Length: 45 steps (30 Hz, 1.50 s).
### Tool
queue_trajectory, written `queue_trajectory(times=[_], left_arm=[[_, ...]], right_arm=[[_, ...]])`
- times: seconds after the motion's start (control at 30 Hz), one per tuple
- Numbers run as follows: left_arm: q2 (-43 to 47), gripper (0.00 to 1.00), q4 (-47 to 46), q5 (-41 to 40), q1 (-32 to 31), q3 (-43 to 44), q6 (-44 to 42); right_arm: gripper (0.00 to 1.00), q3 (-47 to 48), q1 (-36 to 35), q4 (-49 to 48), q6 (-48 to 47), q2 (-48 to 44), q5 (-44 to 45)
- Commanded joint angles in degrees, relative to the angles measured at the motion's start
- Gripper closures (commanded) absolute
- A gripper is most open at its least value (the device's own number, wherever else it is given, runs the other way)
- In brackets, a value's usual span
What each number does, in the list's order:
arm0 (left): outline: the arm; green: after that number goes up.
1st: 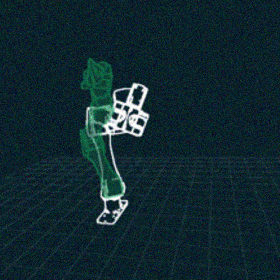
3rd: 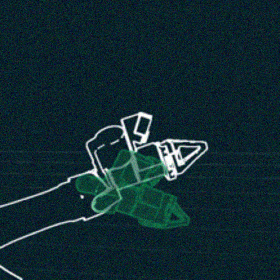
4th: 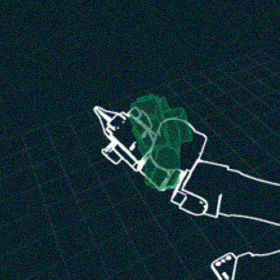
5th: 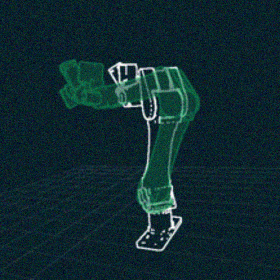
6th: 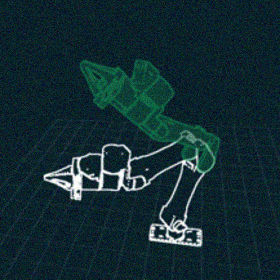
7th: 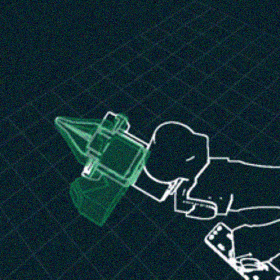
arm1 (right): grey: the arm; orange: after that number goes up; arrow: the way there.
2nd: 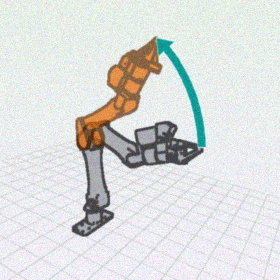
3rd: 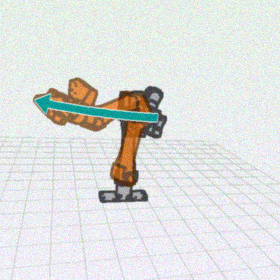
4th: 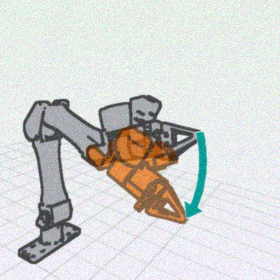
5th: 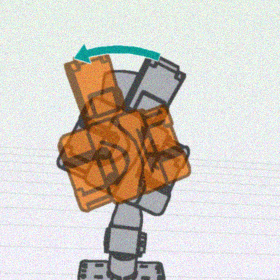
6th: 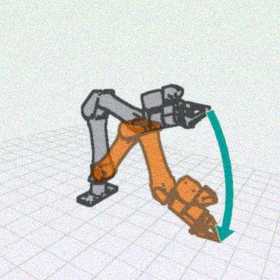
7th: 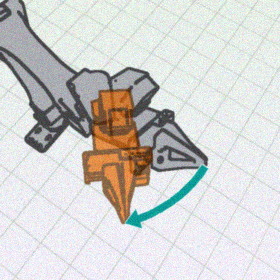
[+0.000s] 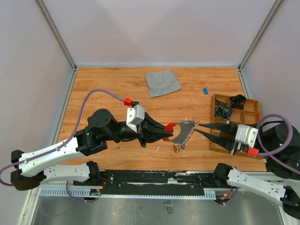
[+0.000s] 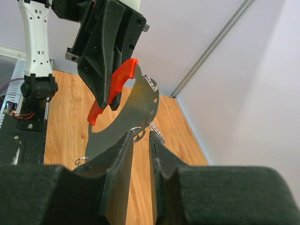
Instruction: Put the keys on the keyring
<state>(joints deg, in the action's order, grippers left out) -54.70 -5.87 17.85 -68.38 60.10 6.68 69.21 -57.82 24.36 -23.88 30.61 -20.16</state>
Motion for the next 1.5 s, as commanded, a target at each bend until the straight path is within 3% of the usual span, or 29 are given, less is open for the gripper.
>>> queue_trajectory(times=[0.0, 0.6, 1.13, 1.47], left_arm=[[1.35, 0.99, -2.21, 0.17, 0.08, 1.59, -0.16], [1.70, 0.99, -2.21, 0.16, 0.02, 1.23, -0.26], [1.51, 0.99, -2.26, 0.13, 0.08, 1.41, -0.26], [1.44, 0.99, -2.26, 0.11, 0.09, 1.51, -0.27]], right_arm=[[0.79, 1.46, 0.34, 1.44, -1.76, 0.46, -0.57], [0.78, 0.13, 0.34, -0.16, -2.18, 0.09, 4.40], [0.72, -1.98, 0.34, -5.17, 0.35, -0.79, 3.51], [0.84, -1.89, 0.34, -5.20, 1.24, -0.69, 1.05]])
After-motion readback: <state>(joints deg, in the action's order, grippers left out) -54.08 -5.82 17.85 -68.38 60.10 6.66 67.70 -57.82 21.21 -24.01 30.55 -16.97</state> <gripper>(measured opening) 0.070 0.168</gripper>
